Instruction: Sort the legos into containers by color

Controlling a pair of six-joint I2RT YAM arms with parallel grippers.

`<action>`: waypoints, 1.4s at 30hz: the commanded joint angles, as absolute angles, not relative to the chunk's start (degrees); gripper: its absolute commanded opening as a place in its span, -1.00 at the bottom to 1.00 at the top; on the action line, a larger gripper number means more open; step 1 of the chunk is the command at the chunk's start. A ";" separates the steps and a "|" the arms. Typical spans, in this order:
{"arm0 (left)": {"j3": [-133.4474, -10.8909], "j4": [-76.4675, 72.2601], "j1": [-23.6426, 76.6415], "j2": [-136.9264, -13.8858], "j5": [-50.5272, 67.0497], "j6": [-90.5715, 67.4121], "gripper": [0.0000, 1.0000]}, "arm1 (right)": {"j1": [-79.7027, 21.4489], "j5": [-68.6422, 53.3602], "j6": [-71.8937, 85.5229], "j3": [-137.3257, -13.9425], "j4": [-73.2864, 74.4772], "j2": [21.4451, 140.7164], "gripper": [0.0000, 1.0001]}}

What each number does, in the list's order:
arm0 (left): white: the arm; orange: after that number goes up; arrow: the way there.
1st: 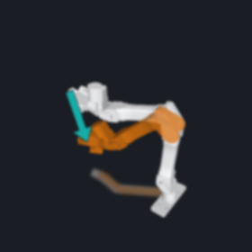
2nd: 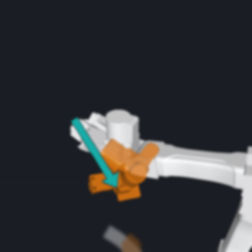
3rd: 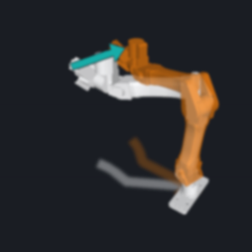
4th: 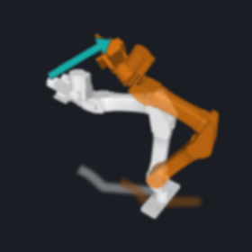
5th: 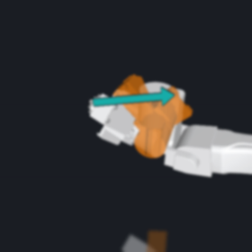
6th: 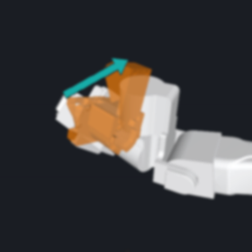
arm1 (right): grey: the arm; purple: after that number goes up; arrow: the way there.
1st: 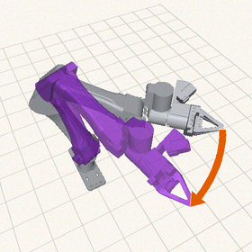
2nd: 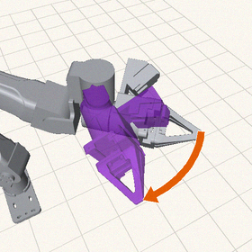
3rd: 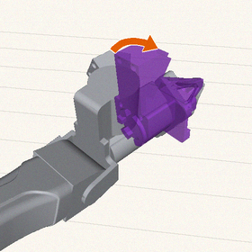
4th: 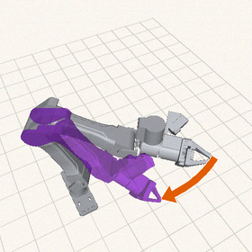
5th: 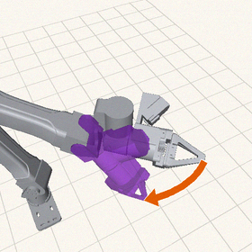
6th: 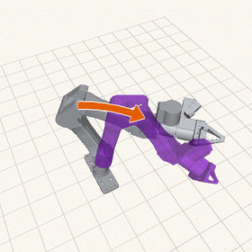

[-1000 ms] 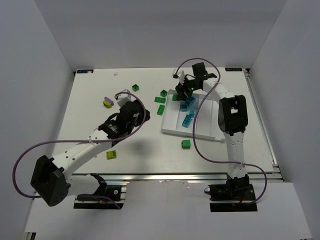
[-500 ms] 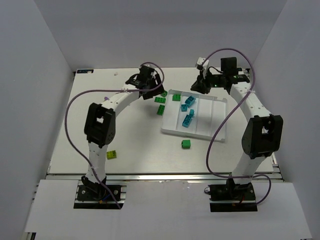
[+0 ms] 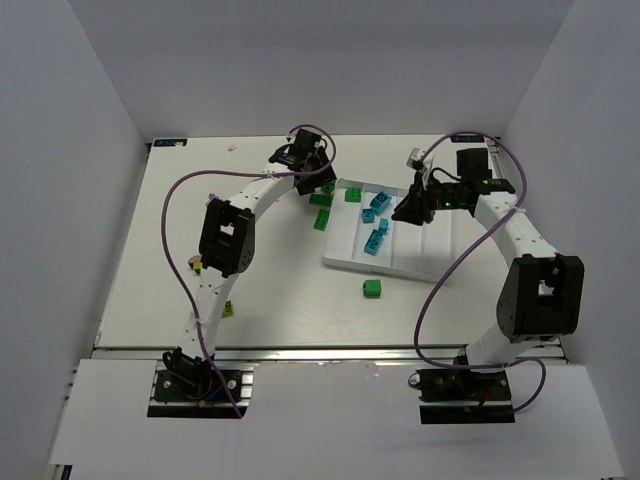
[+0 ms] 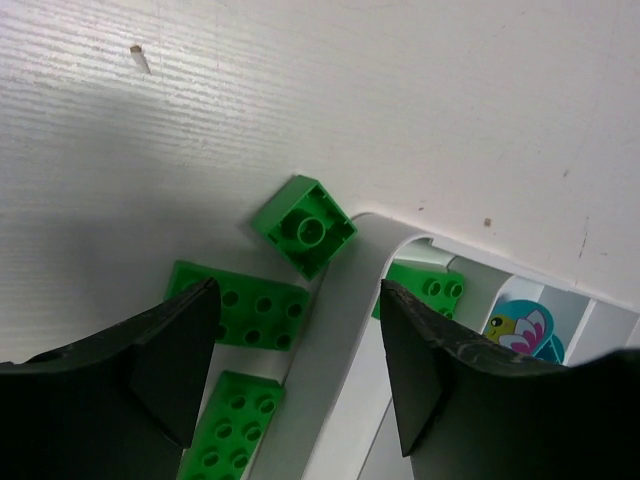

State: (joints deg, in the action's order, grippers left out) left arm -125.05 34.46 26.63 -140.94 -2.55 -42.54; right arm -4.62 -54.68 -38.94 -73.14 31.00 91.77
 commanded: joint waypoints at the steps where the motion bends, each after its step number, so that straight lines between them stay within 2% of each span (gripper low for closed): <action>1: -127.18 30.15 26.46 -140.53 -4.22 -44.30 0.48 | -3.96 -57.48 -37.01 -70.67 27.96 88.69 -0.30; 18: -131.83 28.65 26.54 -148.53 -5.36 -47.20 0.42 | -2.46 -59.15 -32.96 -66.01 23.82 85.00 -0.29; 30: -133.51 34.62 26.46 -151.08 -7.47 -44.04 0.21 | -0.97 -60.20 -30.06 -63.63 20.66 83.41 -0.30; 34: -131.75 37.35 26.63 -149.94 -10.10 -41.14 0.12 | -0.79 -60.56 -29.79 -63.37 20.13 83.41 -0.29; 42: -122.89 38.76 26.54 -145.02 -14.85 -35.07 0.11 | -0.70 -61.17 -29.36 -62.67 19.86 83.14 -0.30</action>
